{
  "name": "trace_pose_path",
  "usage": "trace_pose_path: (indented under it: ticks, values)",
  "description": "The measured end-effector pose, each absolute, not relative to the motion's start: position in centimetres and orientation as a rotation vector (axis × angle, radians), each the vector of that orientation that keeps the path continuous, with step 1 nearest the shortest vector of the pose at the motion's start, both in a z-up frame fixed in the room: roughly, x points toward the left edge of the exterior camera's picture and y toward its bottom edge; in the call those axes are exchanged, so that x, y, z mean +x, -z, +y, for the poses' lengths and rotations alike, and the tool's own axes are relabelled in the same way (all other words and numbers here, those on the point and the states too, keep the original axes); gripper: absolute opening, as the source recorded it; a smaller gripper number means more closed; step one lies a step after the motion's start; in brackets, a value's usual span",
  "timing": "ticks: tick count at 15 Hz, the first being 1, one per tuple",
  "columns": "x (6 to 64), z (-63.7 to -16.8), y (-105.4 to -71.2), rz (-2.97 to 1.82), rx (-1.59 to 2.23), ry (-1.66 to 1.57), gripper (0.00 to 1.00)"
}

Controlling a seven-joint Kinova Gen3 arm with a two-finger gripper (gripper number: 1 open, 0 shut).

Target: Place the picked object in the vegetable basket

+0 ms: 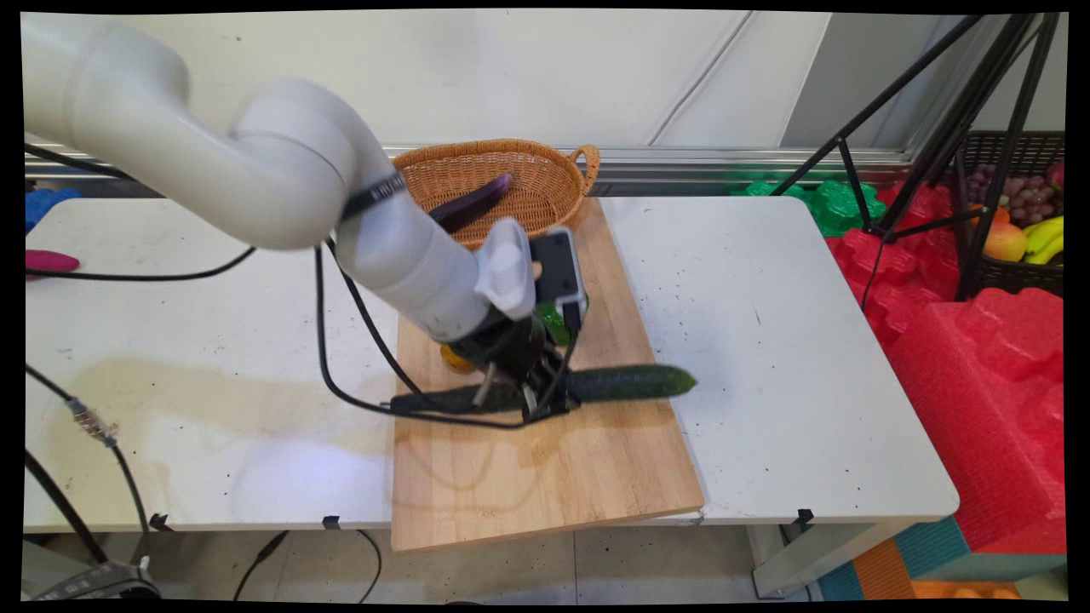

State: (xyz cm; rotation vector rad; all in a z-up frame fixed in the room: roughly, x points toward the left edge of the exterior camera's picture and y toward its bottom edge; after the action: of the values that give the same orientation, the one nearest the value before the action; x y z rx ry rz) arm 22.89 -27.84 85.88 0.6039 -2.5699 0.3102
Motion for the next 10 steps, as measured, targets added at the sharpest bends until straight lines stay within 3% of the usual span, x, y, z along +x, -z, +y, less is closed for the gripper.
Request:
trace_pose_path:
  ticks: [10]
  values:
    - [26.2, -29.9, -95.4, -2.377, 0.710, -0.451, 0.00]
